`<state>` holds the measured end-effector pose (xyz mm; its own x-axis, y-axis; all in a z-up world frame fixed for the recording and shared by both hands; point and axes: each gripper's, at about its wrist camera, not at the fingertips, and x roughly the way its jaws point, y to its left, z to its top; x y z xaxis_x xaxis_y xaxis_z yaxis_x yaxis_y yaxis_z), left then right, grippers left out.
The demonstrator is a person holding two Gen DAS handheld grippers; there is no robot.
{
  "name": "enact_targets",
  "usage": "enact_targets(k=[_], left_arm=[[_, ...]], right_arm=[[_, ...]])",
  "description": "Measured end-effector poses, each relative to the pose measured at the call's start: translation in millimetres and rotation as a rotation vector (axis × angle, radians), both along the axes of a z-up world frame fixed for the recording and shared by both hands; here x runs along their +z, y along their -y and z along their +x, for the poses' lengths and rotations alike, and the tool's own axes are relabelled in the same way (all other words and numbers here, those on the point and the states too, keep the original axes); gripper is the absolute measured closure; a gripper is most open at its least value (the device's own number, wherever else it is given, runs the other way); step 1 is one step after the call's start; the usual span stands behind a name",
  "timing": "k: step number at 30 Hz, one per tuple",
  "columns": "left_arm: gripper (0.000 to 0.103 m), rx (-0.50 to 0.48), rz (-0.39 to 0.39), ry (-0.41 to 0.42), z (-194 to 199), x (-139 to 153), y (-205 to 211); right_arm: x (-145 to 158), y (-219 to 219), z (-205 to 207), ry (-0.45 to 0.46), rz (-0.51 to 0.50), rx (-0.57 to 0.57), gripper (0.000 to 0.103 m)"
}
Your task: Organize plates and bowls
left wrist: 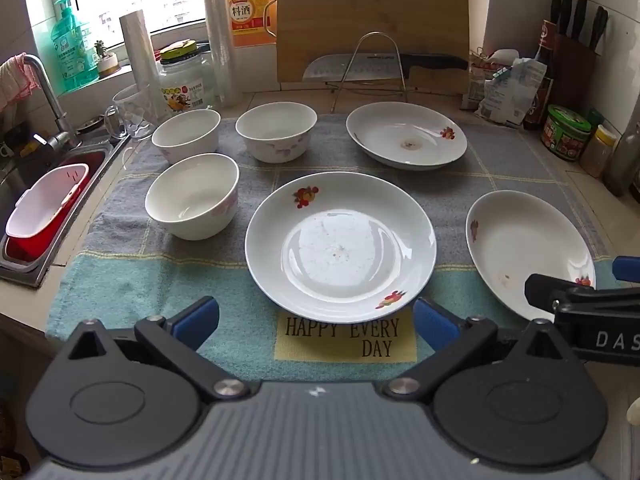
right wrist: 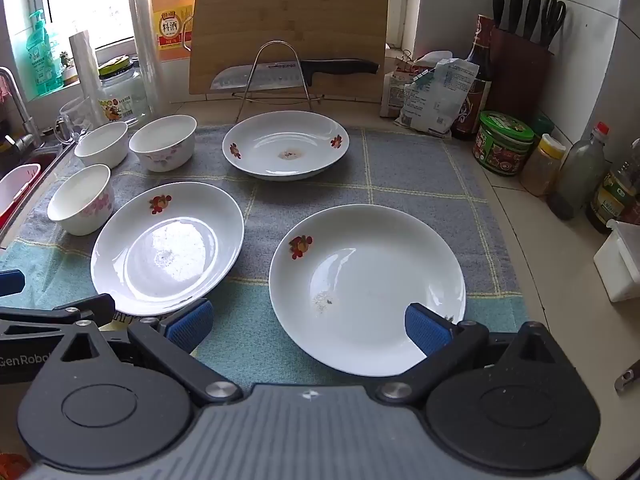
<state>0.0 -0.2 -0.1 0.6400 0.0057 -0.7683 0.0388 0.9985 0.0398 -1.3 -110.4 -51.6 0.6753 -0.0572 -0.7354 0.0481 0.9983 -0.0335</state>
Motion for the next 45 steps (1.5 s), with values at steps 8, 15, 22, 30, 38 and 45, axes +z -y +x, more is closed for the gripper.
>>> enact_targets(k=[8, 15, 22, 30, 38, 45], left_arm=[[0.001, 0.008, 0.005, 0.002, -2, 3, 0], [0.001, 0.014, 0.01, 0.004, 0, 7, 3], [0.001, 0.018, 0.004, 0.007, -5, 6, -3], [0.001, 0.017, 0.007, 0.011, -5, 8, -3], [0.001, 0.022, 0.007, 0.017, -5, 10, -5], [0.001, 0.028, 0.007, 0.014, -2, 11, -7]], right_arm=[[1, -2, -2, 0.004, 0.005, 0.004, 0.0], [3, -1, -4, 0.01, 0.007, 0.011, 0.0], [4, -3, -5, 0.011, 0.005, 0.014, 0.0], [5, -4, -5, 0.011, 0.005, 0.014, 0.0], [6, -5, -4, 0.013, 0.004, 0.018, 0.0], [8, -7, -3, 0.015, 0.002, 0.022, 0.0]])
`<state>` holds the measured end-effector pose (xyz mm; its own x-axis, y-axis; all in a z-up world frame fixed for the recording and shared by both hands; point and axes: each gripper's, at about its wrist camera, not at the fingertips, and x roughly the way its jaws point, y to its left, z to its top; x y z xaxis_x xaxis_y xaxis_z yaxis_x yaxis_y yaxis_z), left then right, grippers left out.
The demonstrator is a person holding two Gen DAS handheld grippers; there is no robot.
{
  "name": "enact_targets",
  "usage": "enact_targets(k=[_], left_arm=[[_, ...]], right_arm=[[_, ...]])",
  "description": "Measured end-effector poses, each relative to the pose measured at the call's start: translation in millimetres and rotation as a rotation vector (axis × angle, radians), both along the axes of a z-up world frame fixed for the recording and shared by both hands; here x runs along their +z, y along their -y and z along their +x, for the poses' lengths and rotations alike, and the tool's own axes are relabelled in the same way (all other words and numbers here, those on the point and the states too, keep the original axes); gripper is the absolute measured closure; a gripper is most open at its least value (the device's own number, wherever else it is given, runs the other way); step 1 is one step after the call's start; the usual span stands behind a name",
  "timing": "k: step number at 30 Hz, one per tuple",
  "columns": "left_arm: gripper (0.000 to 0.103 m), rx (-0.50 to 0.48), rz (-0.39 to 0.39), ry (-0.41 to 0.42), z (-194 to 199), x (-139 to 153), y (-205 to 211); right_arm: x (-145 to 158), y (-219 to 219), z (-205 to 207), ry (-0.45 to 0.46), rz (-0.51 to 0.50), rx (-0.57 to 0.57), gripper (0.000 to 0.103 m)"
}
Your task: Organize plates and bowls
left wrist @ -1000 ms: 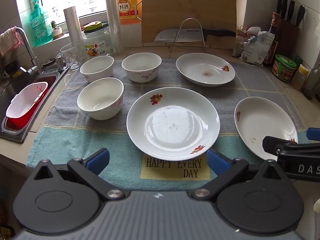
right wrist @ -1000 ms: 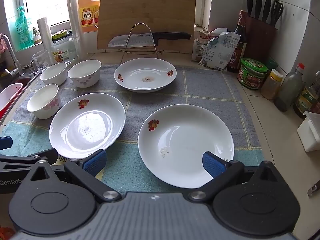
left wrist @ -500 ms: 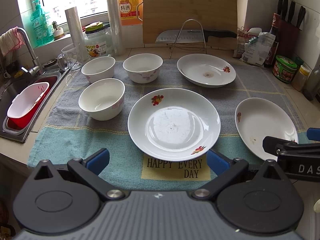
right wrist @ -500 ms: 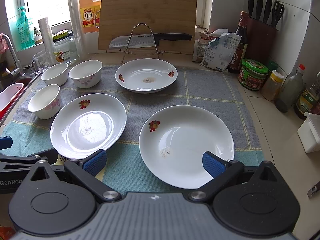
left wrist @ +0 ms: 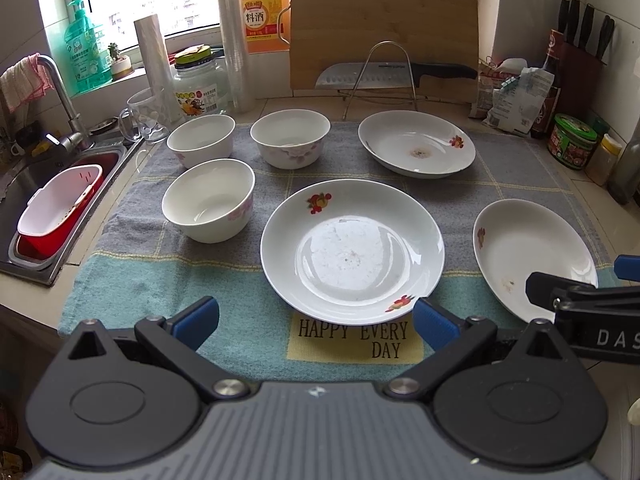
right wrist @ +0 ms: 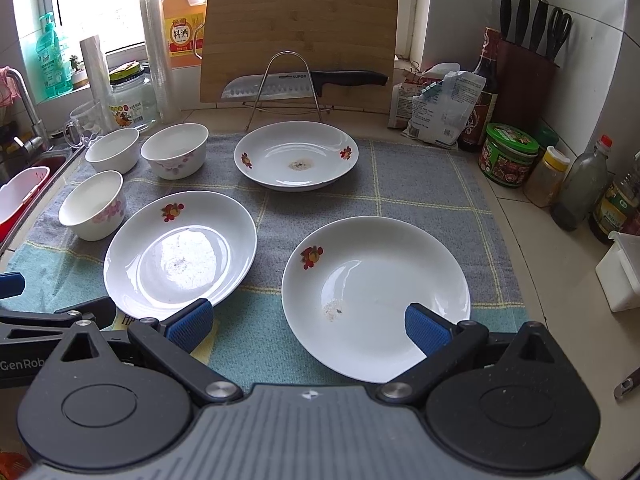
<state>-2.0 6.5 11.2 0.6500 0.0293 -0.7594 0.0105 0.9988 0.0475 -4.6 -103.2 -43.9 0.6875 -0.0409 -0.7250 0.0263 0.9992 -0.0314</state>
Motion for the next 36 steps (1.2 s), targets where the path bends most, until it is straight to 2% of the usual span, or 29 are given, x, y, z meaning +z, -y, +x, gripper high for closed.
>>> enact_targets(k=[36], left_arm=[[0.001, 0.008, 0.003, 0.023, -11, 4, 4]], right_arm=[[5, 0, -9, 0.035, -0.008, 0.021, 0.0]])
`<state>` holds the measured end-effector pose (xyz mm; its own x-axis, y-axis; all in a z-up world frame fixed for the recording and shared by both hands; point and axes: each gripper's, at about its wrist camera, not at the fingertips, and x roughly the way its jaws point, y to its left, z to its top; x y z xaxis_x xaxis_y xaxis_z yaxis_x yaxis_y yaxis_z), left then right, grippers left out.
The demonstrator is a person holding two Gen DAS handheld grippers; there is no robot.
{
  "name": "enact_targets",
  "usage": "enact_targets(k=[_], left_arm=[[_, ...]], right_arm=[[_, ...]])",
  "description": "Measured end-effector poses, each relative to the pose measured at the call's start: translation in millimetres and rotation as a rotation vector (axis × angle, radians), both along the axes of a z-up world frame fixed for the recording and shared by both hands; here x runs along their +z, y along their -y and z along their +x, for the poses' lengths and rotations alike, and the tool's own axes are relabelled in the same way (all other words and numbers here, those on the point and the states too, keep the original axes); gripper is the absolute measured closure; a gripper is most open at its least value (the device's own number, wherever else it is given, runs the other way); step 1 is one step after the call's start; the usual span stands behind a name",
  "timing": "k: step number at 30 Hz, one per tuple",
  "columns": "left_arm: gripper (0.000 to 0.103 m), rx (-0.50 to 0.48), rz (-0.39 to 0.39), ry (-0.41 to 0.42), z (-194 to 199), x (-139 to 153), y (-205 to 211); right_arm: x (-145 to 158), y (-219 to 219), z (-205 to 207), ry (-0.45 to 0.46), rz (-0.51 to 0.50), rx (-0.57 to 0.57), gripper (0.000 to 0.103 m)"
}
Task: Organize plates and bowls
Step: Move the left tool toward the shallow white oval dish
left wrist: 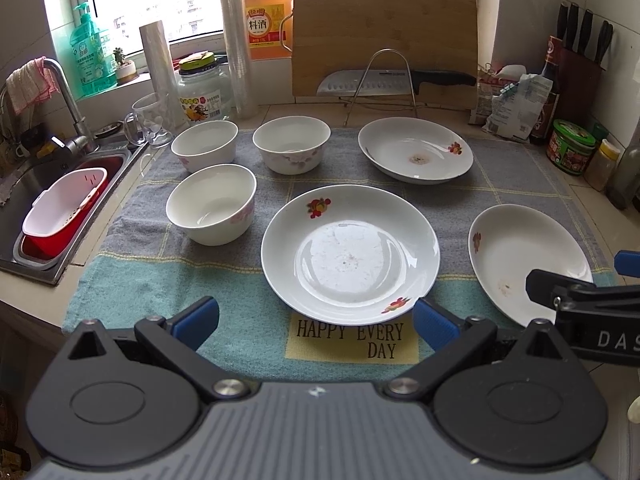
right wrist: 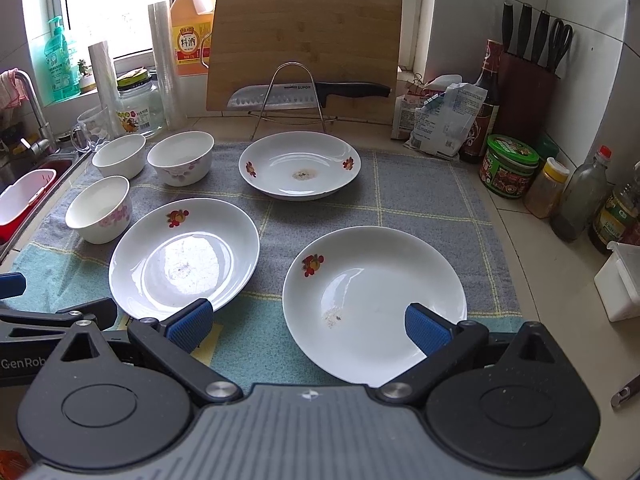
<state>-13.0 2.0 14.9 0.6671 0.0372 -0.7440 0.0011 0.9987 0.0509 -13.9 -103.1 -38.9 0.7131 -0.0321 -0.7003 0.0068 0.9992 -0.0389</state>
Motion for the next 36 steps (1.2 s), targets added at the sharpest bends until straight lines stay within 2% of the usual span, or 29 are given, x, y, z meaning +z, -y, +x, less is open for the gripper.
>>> enact_targets(k=[9, 18, 25, 31, 36], left_arm=[[0.001, -0.027, -0.008, 0.033, -3, 4, 8], [0.001, -0.061, -0.03, 0.054, -3, 2, 18], [0.001, -0.075, -0.033, 0.07, 0, -1, 24], [0.001, -0.092, -0.08, 0.08, 3, -8, 28], [0.001, -0.095, -0.116, 0.049, 5, -16, 31]], right_arm=[[4, 9, -5, 0.048, 0.003, 0.025, 0.0], [8, 24, -19, 0.171, 0.034, 0.109, 0.0], [5, 43, -20, 0.206, 0.041, 0.112, 0.0], [-13, 66, -22, 0.205, 0.032, 0.125, 0.0], [-45, 93, -26, 0.192, 0.023, 0.094, 0.0]])
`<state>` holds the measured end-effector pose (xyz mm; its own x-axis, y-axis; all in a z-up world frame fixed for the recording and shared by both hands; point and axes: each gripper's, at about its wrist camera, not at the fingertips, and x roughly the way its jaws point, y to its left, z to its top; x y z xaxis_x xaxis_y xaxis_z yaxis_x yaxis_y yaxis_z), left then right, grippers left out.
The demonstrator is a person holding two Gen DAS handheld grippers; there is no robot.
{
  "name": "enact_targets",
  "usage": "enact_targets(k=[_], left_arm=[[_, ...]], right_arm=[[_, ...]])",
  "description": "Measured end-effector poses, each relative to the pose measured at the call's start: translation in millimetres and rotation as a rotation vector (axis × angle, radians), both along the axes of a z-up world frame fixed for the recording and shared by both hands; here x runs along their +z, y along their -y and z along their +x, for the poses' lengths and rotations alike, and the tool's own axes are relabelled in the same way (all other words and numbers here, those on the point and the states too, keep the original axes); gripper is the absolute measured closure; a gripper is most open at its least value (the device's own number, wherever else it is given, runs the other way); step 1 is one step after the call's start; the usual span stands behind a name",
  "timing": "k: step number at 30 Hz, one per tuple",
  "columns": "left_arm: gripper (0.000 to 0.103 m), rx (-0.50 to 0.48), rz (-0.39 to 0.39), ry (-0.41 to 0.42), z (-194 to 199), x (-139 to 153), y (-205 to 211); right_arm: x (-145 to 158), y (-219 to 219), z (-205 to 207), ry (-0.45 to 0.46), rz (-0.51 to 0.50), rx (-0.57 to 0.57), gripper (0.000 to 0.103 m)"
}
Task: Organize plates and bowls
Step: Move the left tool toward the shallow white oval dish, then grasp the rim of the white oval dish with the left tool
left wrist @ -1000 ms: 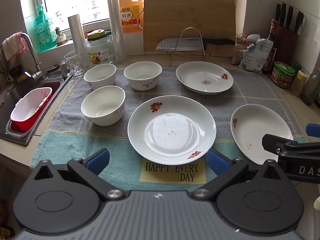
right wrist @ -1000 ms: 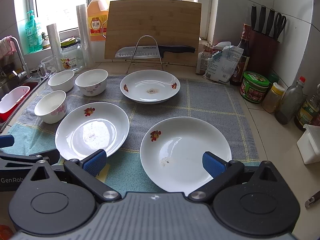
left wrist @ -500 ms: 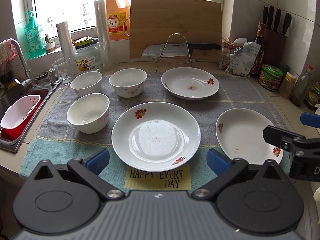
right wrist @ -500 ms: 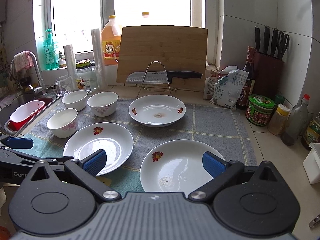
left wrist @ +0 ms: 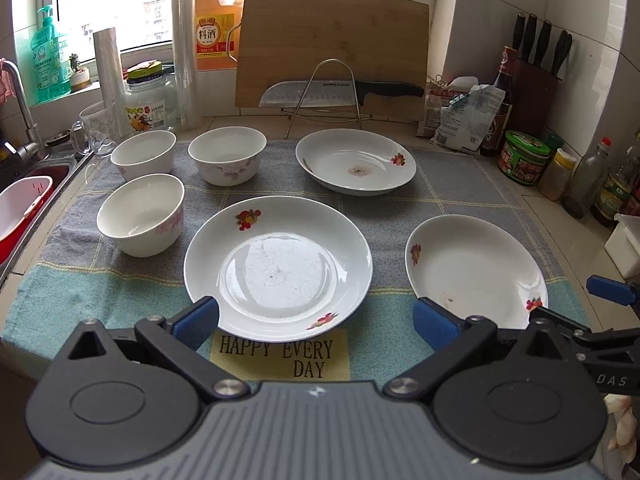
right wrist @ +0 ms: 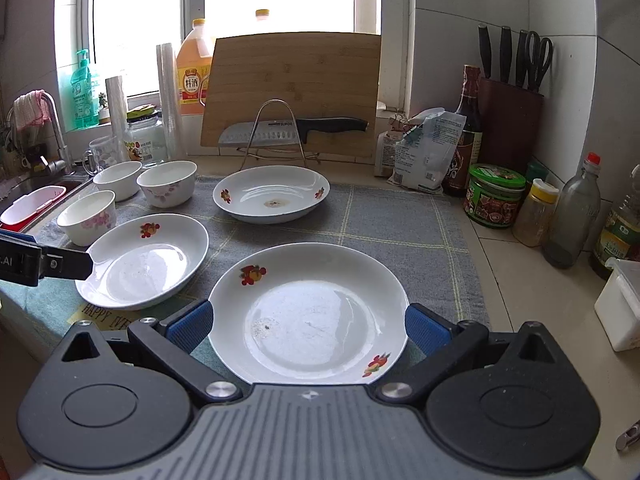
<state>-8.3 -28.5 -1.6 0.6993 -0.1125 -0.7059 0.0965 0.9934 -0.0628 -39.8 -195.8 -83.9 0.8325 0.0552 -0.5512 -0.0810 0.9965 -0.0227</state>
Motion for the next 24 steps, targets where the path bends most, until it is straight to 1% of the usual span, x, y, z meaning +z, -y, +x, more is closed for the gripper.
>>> enact_targets(k=[3, 8, 14, 18, 22, 24], left_arm=[[0.001, -0.001, -0.008, -0.024, 2, -3, 1], [0.001, -0.009, 0.011, -0.044, 5, -8, 5], [0.001, -0.02, 0.029, -0.047, 11, -7, 12], [0.001, -0.028, 0.034, -0.056, 16, -8, 16], [0.001, -0.038, 0.049, -0.058, 21, -9, 21], [0.001, -0.052, 0.052, -0.062, 24, -10, 23]], right_arm=[[-19, 12, -3, -0.029, 0.003, 0.017, 0.0], [-50, 21, 0, -0.093, 0.008, 0.055, 0.0], [-75, 25, 13, -0.134, 0.012, 0.051, 0.0], [-81, 25, 22, -0.129, -0.005, 0.067, 0.0], [-84, 23, 31, -0.114, -0.045, 0.105, 0.0], [-86, 23, 31, -0.095, -0.044, 0.135, 0.0]])
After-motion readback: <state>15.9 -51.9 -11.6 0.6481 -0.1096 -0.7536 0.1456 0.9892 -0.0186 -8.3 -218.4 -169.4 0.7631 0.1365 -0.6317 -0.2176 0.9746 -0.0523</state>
